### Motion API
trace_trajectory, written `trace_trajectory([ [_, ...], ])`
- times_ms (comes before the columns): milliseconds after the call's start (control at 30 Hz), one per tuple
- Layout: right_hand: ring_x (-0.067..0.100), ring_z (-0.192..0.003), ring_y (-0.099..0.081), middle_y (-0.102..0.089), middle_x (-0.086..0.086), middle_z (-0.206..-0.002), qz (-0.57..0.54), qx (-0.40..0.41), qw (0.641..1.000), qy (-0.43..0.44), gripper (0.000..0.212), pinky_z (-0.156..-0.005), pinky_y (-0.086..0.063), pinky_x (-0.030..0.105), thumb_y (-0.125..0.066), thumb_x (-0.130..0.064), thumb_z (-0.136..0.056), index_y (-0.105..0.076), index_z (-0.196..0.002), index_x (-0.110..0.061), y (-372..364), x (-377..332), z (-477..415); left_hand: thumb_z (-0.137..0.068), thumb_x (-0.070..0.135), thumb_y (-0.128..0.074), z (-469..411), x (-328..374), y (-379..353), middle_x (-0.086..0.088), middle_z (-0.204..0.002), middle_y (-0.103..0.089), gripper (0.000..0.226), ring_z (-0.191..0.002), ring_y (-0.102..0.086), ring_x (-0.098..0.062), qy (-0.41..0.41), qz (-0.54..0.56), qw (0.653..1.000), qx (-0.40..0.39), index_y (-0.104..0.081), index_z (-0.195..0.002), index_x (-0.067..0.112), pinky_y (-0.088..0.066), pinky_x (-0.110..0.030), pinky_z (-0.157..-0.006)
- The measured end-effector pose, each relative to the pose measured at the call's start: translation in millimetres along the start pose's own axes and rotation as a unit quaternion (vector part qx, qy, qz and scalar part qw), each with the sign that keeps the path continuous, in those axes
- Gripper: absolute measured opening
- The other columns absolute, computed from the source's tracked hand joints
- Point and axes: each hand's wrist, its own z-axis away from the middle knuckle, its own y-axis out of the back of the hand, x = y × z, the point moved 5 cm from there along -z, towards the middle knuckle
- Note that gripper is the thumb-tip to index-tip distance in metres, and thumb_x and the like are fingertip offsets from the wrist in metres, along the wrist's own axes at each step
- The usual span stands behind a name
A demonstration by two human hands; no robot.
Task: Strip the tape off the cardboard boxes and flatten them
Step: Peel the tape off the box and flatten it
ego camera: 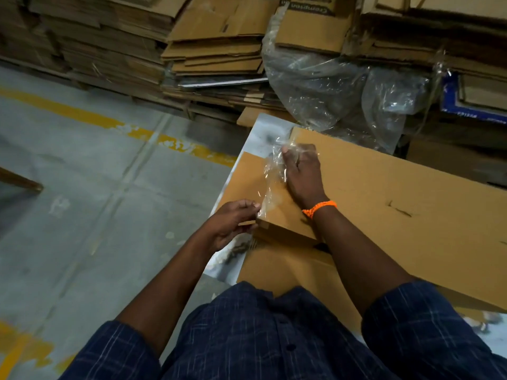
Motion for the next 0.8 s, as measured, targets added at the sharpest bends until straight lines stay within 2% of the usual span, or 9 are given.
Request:
trace_trajectory([
  [100,0.019,-0.109,-0.047,-0.057,0.01,-0.109,0.069,-0.02,0.997,0.001,0.051,-0.1,-0.04,0.033,-0.039,-0.051,-0.103,-0.068,-0.101,-0.009,-13.7,10.7,1.0,-0.102,0.026,-0.06,4.1,4.4,3.3,-0.002,-0.088,-0.064,0.015,-0.085,-0.063,-0.015,-0.082,-0.156,0.984,0.02,-0.064,-0.098,0.012,-0.056,-0.034,-0.089],
  [233,0.022,-0.109,-0.043,-0.05,0.009,-0.115,0.108,-0.021,0.994,0.009,0.047,-0.101,-0.037,0.032,-0.04,-0.048,-0.103,-0.063,-0.121,-0.011,-16.5,8.2,1.8,-0.109,0.031,-0.04,1.6,19.2,-9.8,-0.004,-0.08,-0.059,0.025,-0.075,-0.058,-0.024,-0.189,-0.469,0.86,0.071,-0.048,-0.096,0.01,-0.044,-0.04,-0.069],
  [333,0.023,-0.111,-0.043,-0.049,0.011,-0.118,0.103,-0.022,0.994,0.008,0.043,-0.104,-0.037,0.035,-0.043,-0.043,-0.104,-0.062,-0.125,-0.012,-15.6,5.0,1.1,-0.11,0.032,-0.034,-3.2,20.4,-12.6,-0.007,-0.072,-0.055,0.028,-0.069,-0.057,-0.031,-0.227,-0.527,0.815,0.083,-0.043,-0.098,0.009,-0.04,-0.041,-0.062],
  [400,0.022,-0.113,-0.043,-0.047,0.01,-0.122,0.091,-0.028,0.995,-0.007,0.043,-0.106,-0.034,0.032,-0.044,-0.042,-0.104,-0.059,-0.131,-0.012,-15.4,5.0,0.9,-0.109,0.036,-0.037,-2.1,13.4,-9.3,0.0,-0.068,-0.053,0.032,-0.063,-0.053,-0.02,-0.237,-0.459,0.851,0.093,-0.046,-0.095,0.009,-0.04,-0.037,-0.058],
  [467,0.022,-0.115,-0.042,-0.047,0.01,-0.124,0.084,-0.03,0.996,-0.013,0.044,-0.107,-0.033,0.031,-0.044,-0.042,-0.105,-0.058,-0.134,-0.011,-16.8,4.3,2.6,-0.107,0.033,-0.048,0.1,0.5,-1.6,0.008,-0.067,-0.051,0.027,-0.063,-0.049,-0.013,-0.188,-0.264,0.943,0.08,-0.052,-0.091,0.011,-0.043,-0.031,-0.059],
  [533,0.022,-0.116,-0.043,-0.048,0.01,-0.123,0.077,-0.029,0.996,-0.018,0.045,-0.108,-0.035,0.032,-0.043,-0.044,-0.105,-0.06,-0.132,-0.011,-17.1,8.1,1.9,-0.101,0.027,-0.062,3.1,-17.0,6.5,0.003,-0.082,-0.063,0.014,-0.081,-0.06,-0.02,-0.142,-0.101,0.984,0.045,-0.064,-0.103,0.014,-0.054,-0.035,-0.077],
  [600,0.019,-0.116,-0.043,-0.05,0.008,-0.121,0.073,-0.027,0.997,-0.018,0.048,-0.108,-0.037,0.034,-0.041,-0.048,-0.104,-0.061,-0.129,-0.013,-17.9,11.5,1.5,-0.093,0.018,-0.072,9.9,-33.1,16.0,0.001,-0.117,-0.07,0.036,-0.11,-0.066,-0.02,-0.145,-0.061,0.987,0.019,-0.065,-0.128,0.021,-0.055,-0.036,-0.096],
  [667,0.017,-0.116,-0.043,-0.05,0.006,-0.121,0.074,-0.022,0.997,-0.015,0.048,-0.108,-0.037,0.032,-0.04,-0.048,-0.104,-0.062,-0.127,-0.013,-17.3,11.6,2.0,-0.091,0.011,-0.075,16.3,-45.8,19.3,0.009,-0.134,-0.065,0.058,-0.122,-0.063,-0.01,-0.133,-0.104,0.986,0.012,-0.055,-0.142,0.03,-0.053,-0.035,-0.1],
  [800,0.015,-0.114,-0.044,-0.049,0.005,-0.118,0.083,-0.011,0.996,-0.008,0.046,-0.106,-0.035,0.026,-0.039,-0.048,-0.104,-0.063,-0.125,-0.014,-18.5,12.0,2.3,-0.09,0.021,-0.077,19.4,-46.4,26.9,0.003,-0.11,-0.076,0.024,-0.105,-0.071,-0.015,-0.157,-0.168,0.97,0.083,-0.075,-0.113,0.025,-0.057,-0.047,-0.097],
])
